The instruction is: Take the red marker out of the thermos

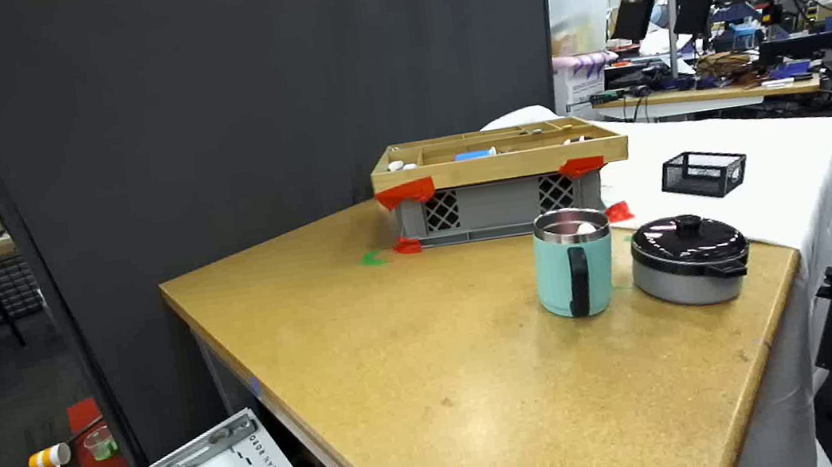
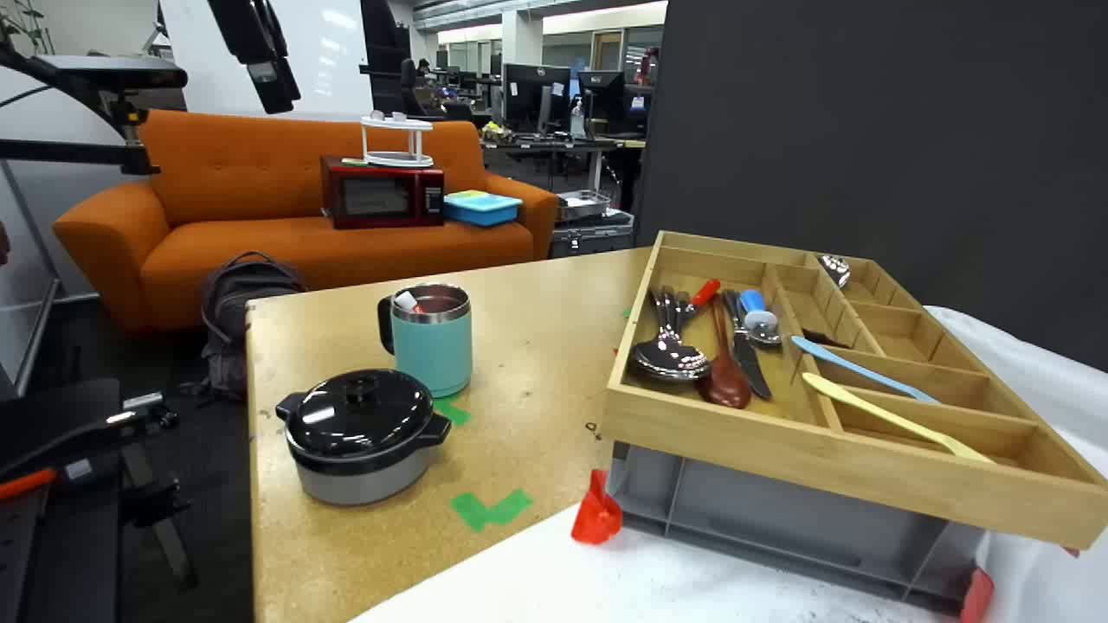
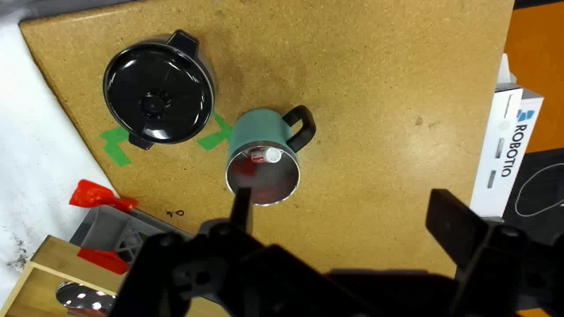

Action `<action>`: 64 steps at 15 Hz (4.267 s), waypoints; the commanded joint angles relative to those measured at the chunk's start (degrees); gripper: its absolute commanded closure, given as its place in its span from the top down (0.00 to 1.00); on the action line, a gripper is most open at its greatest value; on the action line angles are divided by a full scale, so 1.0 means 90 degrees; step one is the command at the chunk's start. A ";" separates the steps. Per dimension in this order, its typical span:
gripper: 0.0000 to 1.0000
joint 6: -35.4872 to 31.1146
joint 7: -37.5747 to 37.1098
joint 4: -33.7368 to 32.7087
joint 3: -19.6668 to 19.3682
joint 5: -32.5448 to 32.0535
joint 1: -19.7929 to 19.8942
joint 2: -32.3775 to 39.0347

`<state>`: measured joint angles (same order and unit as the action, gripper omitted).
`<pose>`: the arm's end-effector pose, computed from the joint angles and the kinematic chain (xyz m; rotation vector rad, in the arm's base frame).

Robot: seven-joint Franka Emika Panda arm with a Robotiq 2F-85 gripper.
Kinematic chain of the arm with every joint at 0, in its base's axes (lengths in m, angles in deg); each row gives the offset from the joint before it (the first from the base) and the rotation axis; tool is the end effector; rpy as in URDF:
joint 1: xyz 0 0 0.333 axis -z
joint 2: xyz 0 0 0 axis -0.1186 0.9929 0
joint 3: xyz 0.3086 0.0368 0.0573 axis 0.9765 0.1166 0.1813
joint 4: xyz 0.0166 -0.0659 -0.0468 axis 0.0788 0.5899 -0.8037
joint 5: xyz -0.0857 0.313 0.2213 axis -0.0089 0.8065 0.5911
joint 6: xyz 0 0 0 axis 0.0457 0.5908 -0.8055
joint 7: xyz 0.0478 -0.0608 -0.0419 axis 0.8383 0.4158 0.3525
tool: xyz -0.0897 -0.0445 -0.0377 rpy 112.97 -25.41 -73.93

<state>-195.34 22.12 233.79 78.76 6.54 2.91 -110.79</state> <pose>0.3445 0.1762 0.4028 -3.0702 0.4161 -0.3699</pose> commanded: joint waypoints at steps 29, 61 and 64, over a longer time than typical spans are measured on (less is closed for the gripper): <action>1.00 0.2265 -0.0032 -0.3454 -0.2213 0.1801 0.0187 0.4462; 0.45 0.3413 0.1755 -0.4664 -0.2698 0.1615 0.0368 0.6107; 0.33 0.3418 0.1724 -0.4808 -0.2695 0.1596 0.0353 0.6385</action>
<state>-166.57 37.56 193.17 54.50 20.58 5.73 -55.86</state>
